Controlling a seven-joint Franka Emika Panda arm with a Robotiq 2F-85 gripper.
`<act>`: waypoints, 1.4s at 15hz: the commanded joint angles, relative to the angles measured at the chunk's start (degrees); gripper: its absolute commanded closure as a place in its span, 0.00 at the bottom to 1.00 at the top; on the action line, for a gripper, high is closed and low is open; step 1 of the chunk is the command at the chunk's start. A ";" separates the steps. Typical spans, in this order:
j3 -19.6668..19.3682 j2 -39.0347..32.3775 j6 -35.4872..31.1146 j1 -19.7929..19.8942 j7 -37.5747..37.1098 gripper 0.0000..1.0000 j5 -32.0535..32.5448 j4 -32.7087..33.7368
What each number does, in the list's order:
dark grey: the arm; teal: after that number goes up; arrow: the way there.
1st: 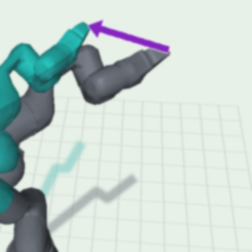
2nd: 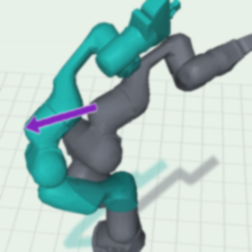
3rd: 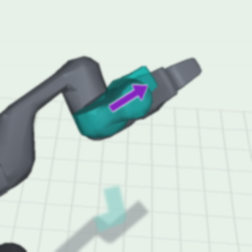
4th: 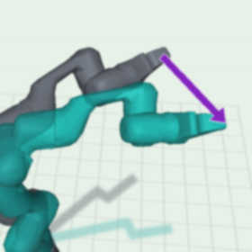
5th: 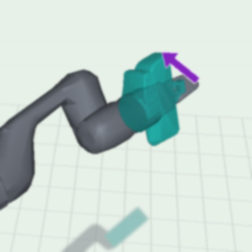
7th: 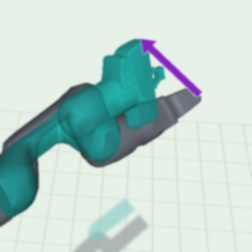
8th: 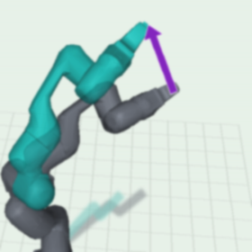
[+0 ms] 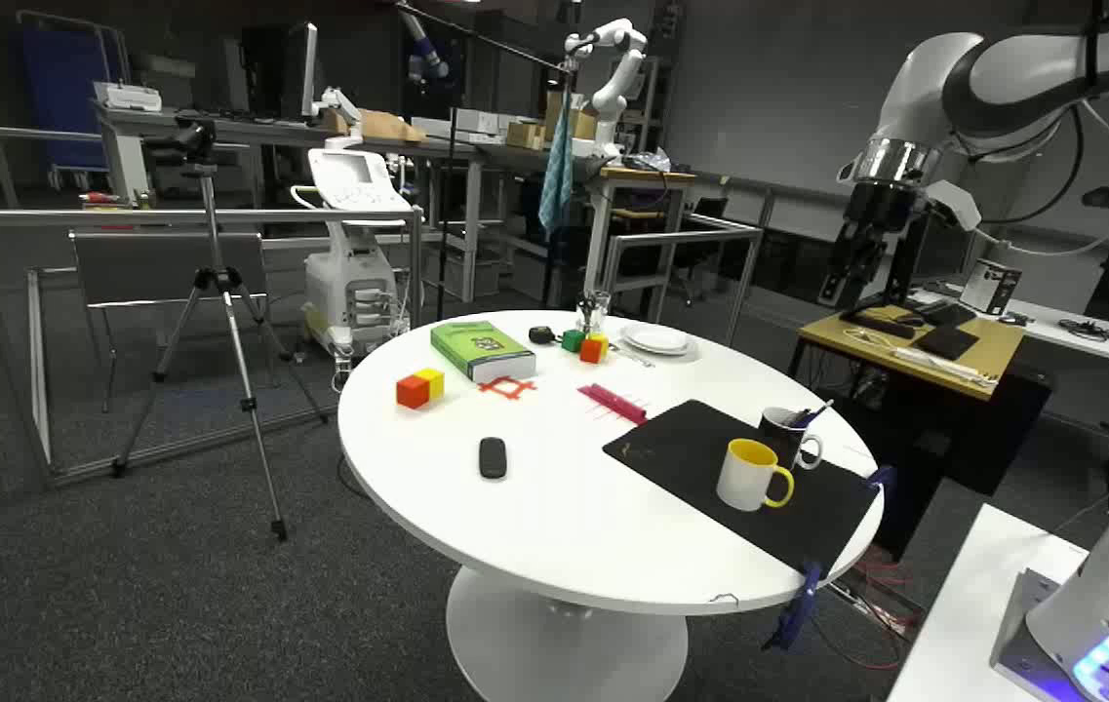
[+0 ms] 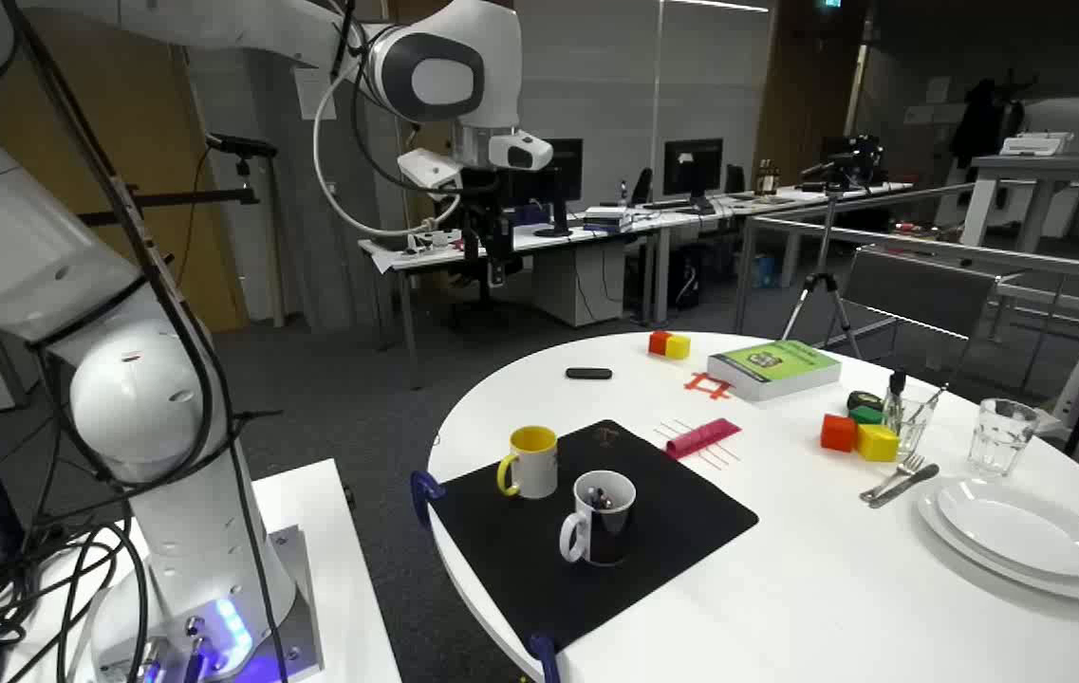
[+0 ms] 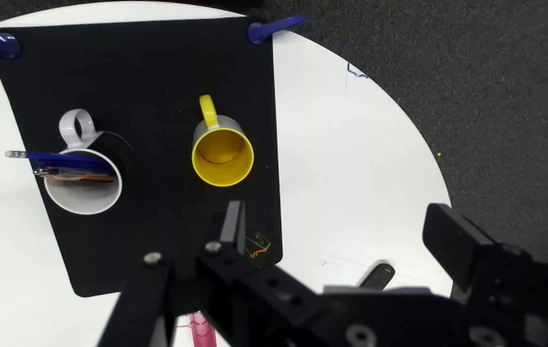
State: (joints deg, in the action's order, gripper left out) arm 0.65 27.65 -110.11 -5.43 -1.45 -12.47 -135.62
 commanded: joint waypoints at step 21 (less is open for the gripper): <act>-5.71 -13.22 0.44 3.48 24.00 0.00 9.67 4.58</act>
State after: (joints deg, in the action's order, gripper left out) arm -4.73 18.68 -109.49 -3.31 19.72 -6.15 -134.29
